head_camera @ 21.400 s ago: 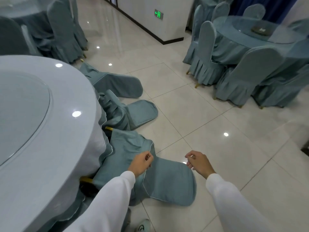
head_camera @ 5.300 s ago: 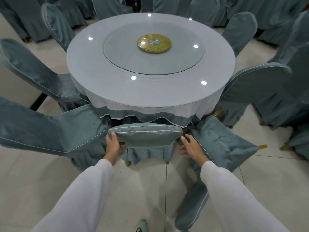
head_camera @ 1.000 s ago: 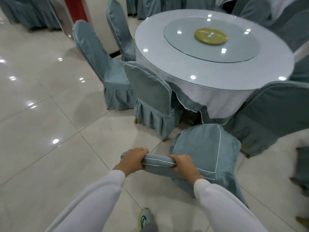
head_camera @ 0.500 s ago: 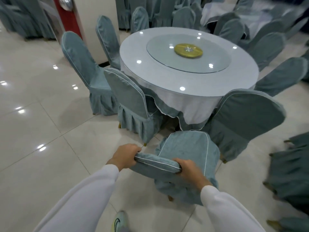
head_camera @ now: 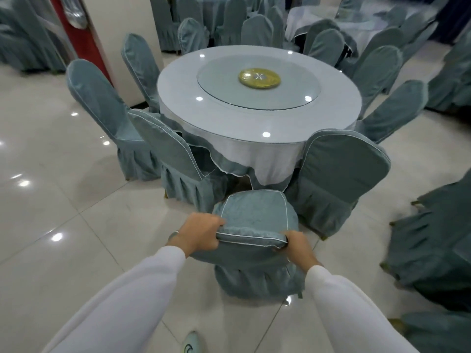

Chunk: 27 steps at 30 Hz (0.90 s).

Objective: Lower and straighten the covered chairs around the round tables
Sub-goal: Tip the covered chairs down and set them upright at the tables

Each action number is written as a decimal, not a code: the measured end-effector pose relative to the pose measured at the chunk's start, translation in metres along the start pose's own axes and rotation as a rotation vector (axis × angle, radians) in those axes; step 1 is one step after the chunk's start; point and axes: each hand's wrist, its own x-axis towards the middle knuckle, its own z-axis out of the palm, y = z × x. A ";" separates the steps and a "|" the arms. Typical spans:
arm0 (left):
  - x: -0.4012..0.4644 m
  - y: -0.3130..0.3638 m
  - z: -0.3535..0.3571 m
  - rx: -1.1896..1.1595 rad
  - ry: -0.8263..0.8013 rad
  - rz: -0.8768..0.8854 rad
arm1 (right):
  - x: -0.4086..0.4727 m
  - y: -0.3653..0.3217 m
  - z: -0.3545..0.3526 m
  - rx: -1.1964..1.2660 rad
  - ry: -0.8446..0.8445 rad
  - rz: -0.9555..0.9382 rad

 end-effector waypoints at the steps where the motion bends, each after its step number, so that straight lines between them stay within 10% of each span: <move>1: 0.003 0.007 0.000 -0.010 -0.004 0.015 | -0.002 0.006 0.001 0.023 -0.003 0.028; 12: 0.050 0.022 -0.013 -0.244 -0.155 0.157 | -0.007 0.051 0.035 0.135 0.189 0.208; 19: 0.035 0.013 0.004 -0.317 -0.188 0.119 | 0.011 0.038 0.001 -0.036 -0.213 0.106; 27: 0.027 0.016 0.023 -0.228 -0.305 0.046 | 0.000 0.002 -0.003 -0.103 -0.240 -0.029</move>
